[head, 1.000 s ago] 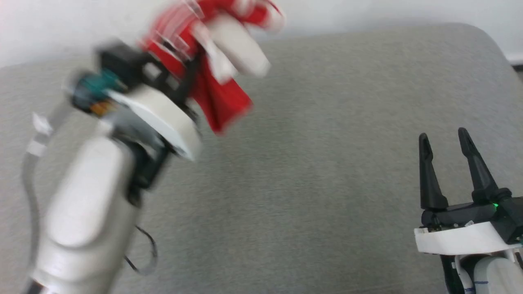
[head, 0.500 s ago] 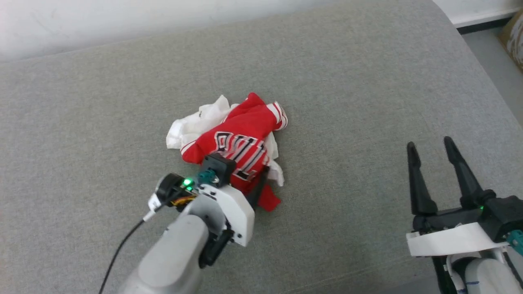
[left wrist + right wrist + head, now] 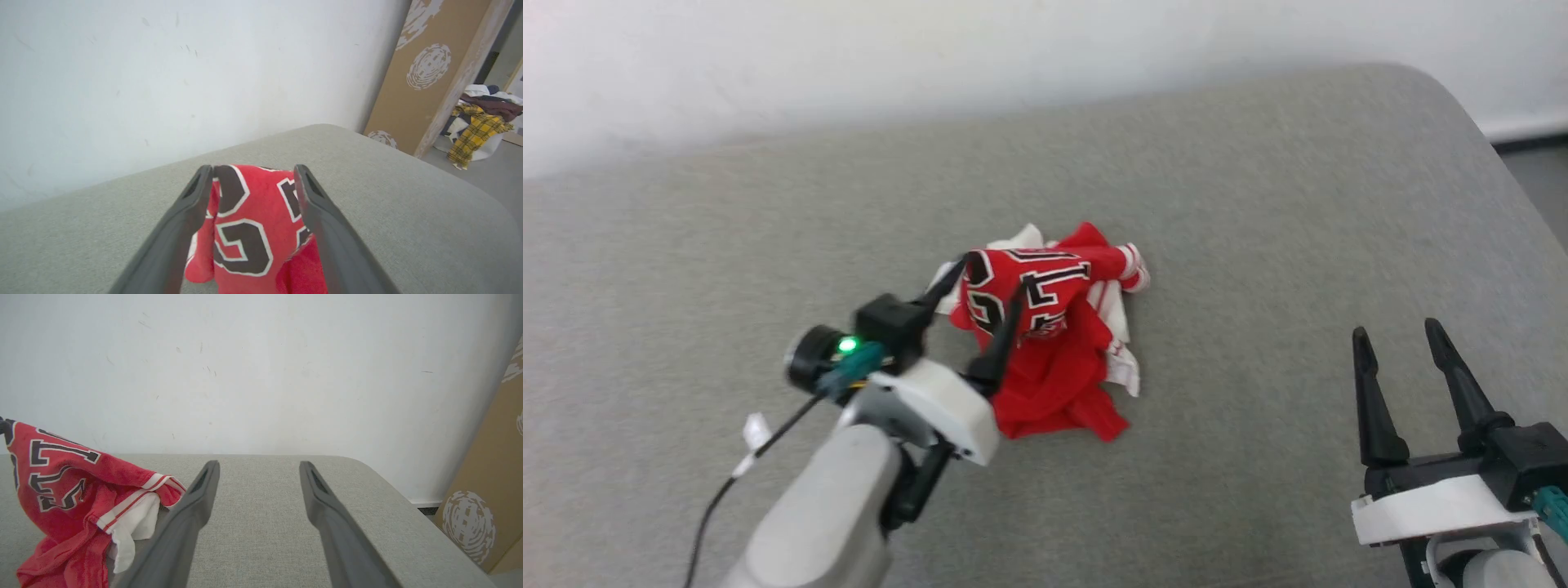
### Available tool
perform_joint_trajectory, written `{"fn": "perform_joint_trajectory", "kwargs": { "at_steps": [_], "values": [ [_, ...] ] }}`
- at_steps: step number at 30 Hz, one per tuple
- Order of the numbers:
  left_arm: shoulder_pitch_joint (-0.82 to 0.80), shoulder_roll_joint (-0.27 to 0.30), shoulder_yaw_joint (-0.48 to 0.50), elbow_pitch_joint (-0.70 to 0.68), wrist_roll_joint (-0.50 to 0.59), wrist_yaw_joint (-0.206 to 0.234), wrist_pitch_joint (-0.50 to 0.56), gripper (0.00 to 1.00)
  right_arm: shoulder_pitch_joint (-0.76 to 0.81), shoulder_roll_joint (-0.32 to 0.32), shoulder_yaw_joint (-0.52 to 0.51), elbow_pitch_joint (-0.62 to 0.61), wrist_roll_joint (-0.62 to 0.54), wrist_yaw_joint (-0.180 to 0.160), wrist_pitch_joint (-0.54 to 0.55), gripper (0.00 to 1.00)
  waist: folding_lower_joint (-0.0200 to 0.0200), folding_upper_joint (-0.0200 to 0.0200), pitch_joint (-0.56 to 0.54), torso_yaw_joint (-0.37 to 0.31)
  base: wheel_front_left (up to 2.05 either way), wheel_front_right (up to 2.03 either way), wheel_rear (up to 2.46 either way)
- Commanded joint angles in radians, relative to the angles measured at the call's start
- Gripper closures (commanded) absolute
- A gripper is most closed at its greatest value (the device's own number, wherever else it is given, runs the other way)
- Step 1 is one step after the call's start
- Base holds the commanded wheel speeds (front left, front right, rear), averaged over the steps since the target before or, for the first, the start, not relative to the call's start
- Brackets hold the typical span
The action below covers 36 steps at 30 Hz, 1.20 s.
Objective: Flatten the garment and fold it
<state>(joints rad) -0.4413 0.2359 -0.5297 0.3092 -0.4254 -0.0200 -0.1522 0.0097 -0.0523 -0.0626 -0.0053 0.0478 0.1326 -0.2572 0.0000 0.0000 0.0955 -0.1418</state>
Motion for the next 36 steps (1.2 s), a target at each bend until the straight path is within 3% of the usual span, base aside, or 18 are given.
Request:
{"fn": "perform_joint_trajectory", "kwargs": {
  "at_steps": [1, 11, 16, 19, 25, 33, 36],
  "values": [
    [0.018, 0.014, 0.011, -0.013, -0.004, 0.011, -0.010, 0.00, 0.009, 0.002, -0.002, 0.001, -0.006, -0.002, -0.005, 0.00, 0.0000, 0.0000, -0.084, 0.086, 0.00, 0.00, 0.00],
    [0.244, 0.105, 0.154, -0.216, -0.016, 0.149, -0.093, 0.00, 0.051, 0.002, 0.004, 0.001, 0.009, -0.002, -0.005, 0.00, 0.0000, 0.0000, -0.126, 0.156, 0.00, 0.00, 0.00],
    [0.365, 0.096, 0.177, -0.255, 0.042, 0.197, -0.108, 0.00, 0.073, 0.002, 0.015, 0.009, 0.020, -0.002, -0.005, 0.00, 0.0000, 0.0000, -0.129, 0.178, 0.00, 0.00, 0.00],
    [0.420, 0.061, 0.210, -0.300, 0.074, 0.221, -0.109, 0.00, 0.078, 0.002, 0.015, 0.011, 0.018, -0.002, -0.005, 0.00, 0.0000, 0.0000, -0.123, 0.194, 0.00, 0.00, 0.00],
    [0.449, 0.005, 0.244, -0.339, 0.124, 0.189, -0.109, 0.00, 0.059, -0.002, 0.031, 0.019, -0.067, -0.002, 0.042, 0.00, 0.0000, 0.0000, -0.091, 0.255, 0.00, 0.00, 0.00],
    [0.419, -0.042, 0.246, -0.281, 0.158, 0.123, -0.109, 0.00, -0.065, -0.171, 0.169, 0.151, 0.016, -0.002, 0.449, 0.00, 0.0000, 0.0000, -0.021, 0.349, 0.00, 0.00, 0.00],
    [0.410, -0.066, 0.257, -0.273, 0.168, 0.111, -0.110, 0.00, -0.137, -0.232, 0.213, 0.194, 0.071, -0.002, 0.556, 0.00, 0.0000, 0.0000, 0.010, 0.388, 0.00, 0.00, 0.00]
  ]
}}
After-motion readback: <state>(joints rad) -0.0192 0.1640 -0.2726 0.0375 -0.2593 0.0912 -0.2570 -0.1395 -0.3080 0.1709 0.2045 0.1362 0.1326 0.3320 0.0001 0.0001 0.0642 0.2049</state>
